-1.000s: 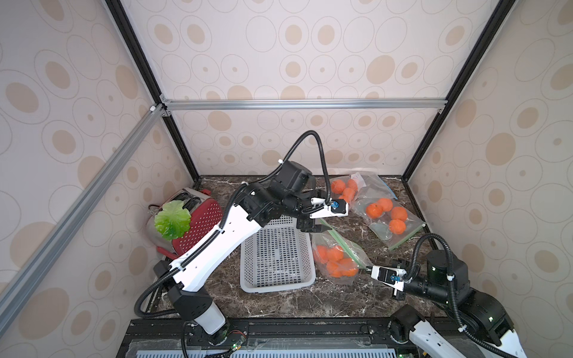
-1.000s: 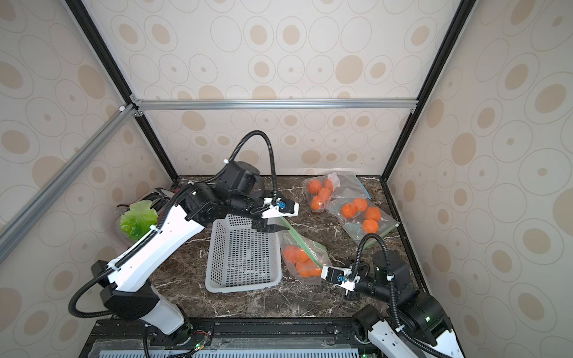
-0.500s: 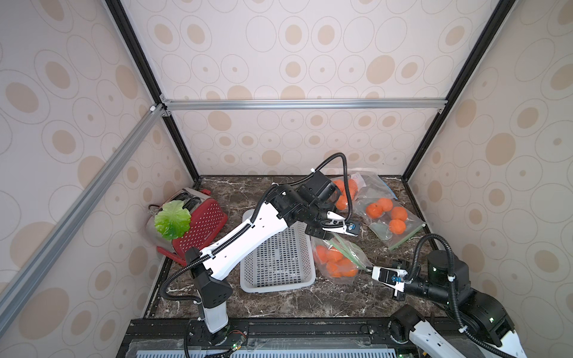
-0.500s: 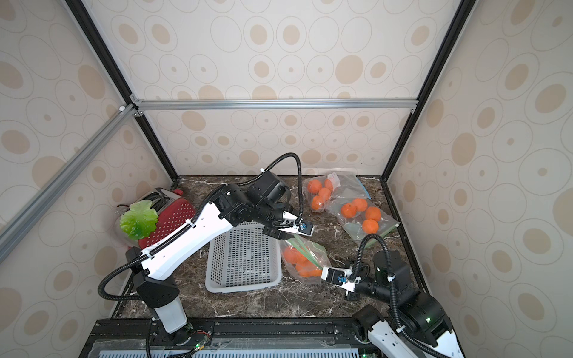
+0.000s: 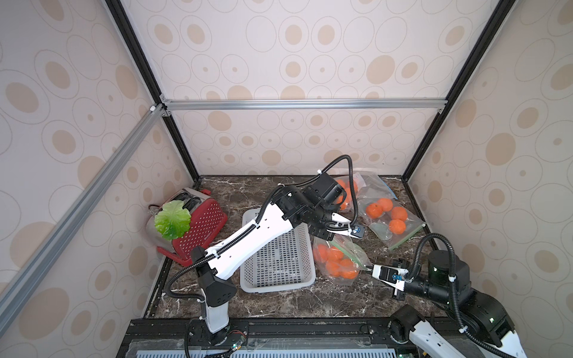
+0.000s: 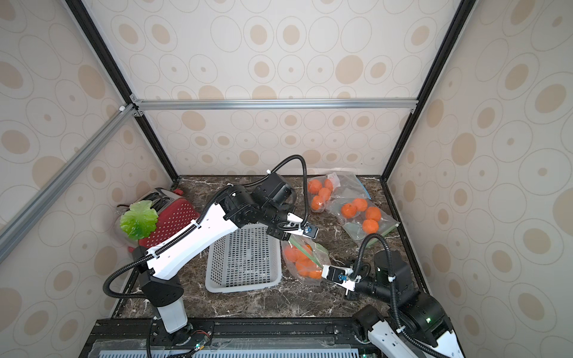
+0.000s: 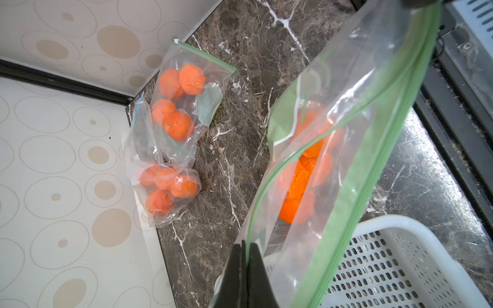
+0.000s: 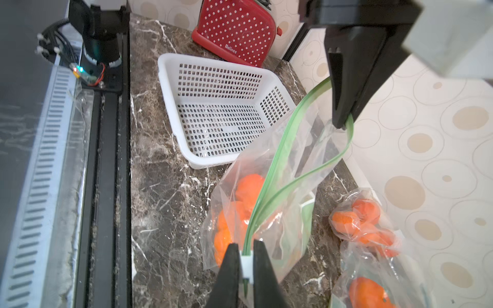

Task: Open the zip-top bag and take out the orange
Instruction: Open the zipper of the food storage bag at the center of the board.

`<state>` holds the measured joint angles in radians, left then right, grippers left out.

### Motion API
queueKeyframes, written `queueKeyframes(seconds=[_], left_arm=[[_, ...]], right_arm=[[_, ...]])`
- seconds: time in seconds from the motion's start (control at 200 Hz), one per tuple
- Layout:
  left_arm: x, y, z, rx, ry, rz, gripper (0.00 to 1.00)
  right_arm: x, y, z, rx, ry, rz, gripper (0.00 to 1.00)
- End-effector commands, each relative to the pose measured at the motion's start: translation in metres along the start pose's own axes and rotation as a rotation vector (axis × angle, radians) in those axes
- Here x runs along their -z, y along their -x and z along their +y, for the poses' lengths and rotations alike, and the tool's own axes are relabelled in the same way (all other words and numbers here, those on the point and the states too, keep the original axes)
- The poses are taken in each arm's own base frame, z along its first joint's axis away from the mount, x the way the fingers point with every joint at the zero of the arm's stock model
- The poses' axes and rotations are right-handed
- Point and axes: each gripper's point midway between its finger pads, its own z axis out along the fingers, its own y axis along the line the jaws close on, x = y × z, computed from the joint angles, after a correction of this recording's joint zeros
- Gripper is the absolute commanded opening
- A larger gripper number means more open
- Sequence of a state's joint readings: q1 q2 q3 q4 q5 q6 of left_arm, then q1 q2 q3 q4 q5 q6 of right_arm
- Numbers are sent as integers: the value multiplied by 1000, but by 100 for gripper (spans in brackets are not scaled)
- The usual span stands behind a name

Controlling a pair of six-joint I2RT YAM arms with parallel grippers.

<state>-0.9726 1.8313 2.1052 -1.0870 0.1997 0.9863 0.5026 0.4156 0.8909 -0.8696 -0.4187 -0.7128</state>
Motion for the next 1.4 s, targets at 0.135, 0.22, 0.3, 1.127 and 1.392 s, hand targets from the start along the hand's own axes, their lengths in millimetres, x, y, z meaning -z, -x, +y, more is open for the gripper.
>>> queueKeyframes(seconds=[0.135, 0.22, 0.3, 1.127, 1.392], left_arm=[[14, -10, 121, 274, 528, 98, 0], [35, -23, 163, 389, 705, 133, 0], [53, -36, 191, 486, 827, 120, 0], [-85, 2, 90, 1177, 208, -181, 0], [-71, 14, 96, 1407, 121, -381, 0]], right_arm=[[8, 23, -46, -143, -250, -144, 59], [21, 35, -65, -190, -361, -217, 65], [33, 44, -81, -249, -450, -273, 65], [-35, -46, -107, -1001, -564, -57, 28], [-66, -51, -122, -1062, -564, -82, 20]])
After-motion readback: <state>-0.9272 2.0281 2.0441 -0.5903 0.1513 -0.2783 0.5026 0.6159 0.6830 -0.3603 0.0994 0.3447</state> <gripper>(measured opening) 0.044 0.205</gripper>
